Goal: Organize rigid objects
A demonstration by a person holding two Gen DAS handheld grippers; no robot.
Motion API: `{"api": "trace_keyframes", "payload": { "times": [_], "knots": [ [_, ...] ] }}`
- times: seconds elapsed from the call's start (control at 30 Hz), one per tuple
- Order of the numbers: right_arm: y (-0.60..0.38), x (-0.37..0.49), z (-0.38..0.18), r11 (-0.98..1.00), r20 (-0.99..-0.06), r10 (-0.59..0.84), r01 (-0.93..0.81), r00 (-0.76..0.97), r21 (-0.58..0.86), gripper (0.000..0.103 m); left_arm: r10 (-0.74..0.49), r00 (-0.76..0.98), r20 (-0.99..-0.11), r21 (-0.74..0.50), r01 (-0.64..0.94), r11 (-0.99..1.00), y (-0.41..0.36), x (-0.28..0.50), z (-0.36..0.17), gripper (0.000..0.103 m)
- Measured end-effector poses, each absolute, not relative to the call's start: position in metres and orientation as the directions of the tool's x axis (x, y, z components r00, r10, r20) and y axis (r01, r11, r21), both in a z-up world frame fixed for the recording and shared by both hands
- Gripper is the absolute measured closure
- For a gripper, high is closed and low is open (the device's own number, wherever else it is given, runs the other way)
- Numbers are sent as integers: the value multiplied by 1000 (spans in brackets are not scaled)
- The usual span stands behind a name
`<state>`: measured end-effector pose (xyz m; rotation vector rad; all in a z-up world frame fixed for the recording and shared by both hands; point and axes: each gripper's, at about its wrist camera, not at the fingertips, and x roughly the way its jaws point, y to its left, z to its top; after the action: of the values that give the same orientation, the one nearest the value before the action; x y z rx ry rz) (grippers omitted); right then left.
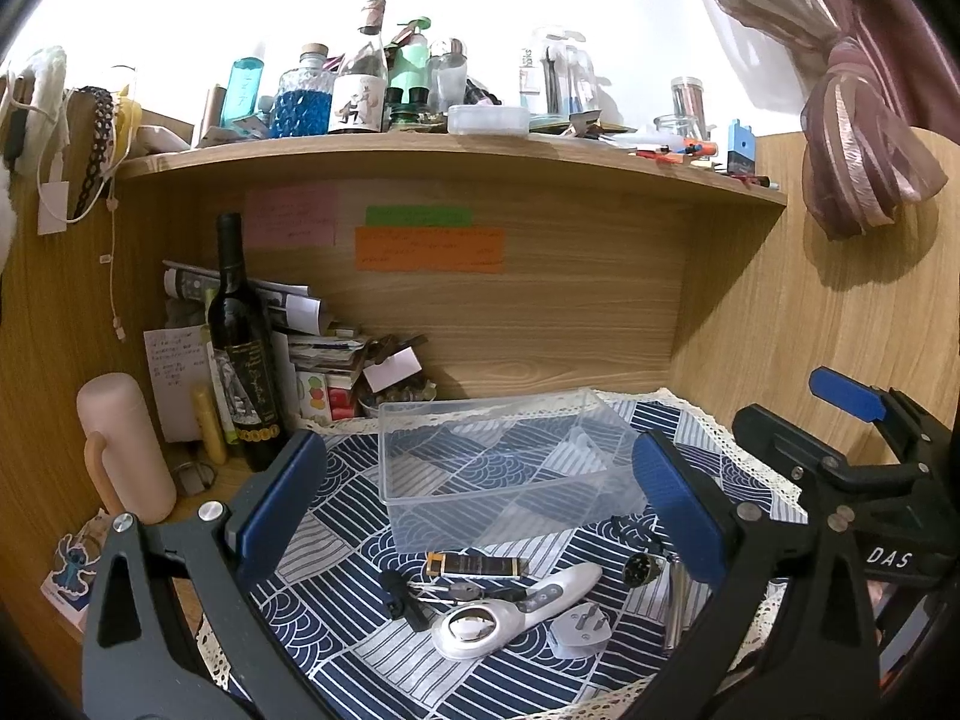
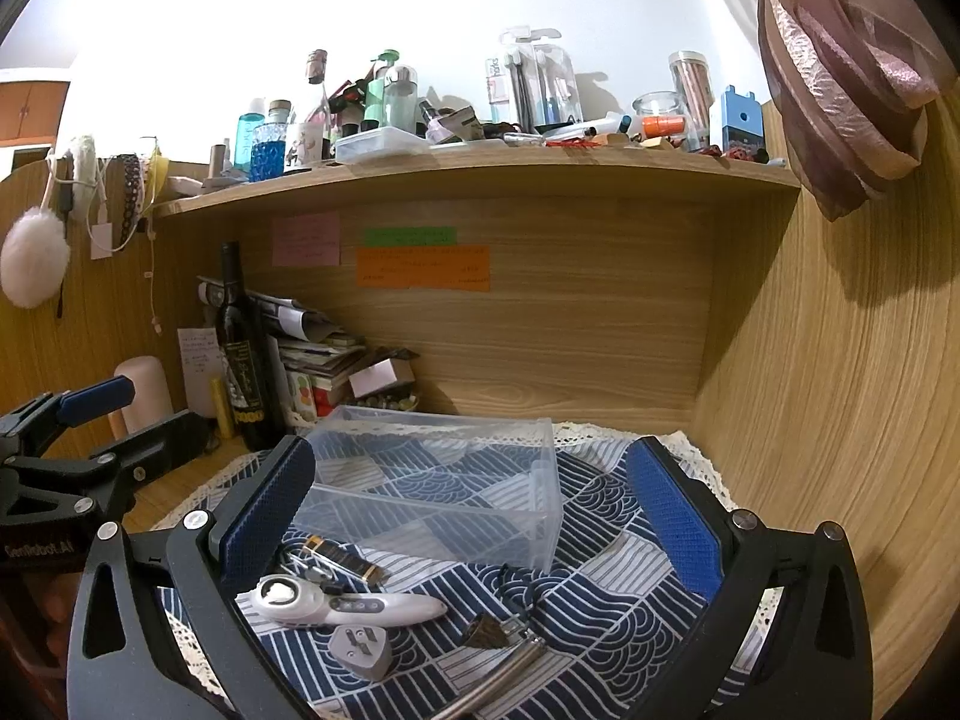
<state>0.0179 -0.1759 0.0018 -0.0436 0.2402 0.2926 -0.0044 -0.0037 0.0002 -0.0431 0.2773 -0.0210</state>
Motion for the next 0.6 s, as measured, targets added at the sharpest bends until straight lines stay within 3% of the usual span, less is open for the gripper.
{"api": "trace_keyframes", "payload": {
  "times": [0.6],
  "knots": [
    [-175, 15, 3, 953, -232, 292, -302, 928, -8, 0, -35, 963, -267, -50, 22, 999, -5, -4, 2, 0]
  ]
}}
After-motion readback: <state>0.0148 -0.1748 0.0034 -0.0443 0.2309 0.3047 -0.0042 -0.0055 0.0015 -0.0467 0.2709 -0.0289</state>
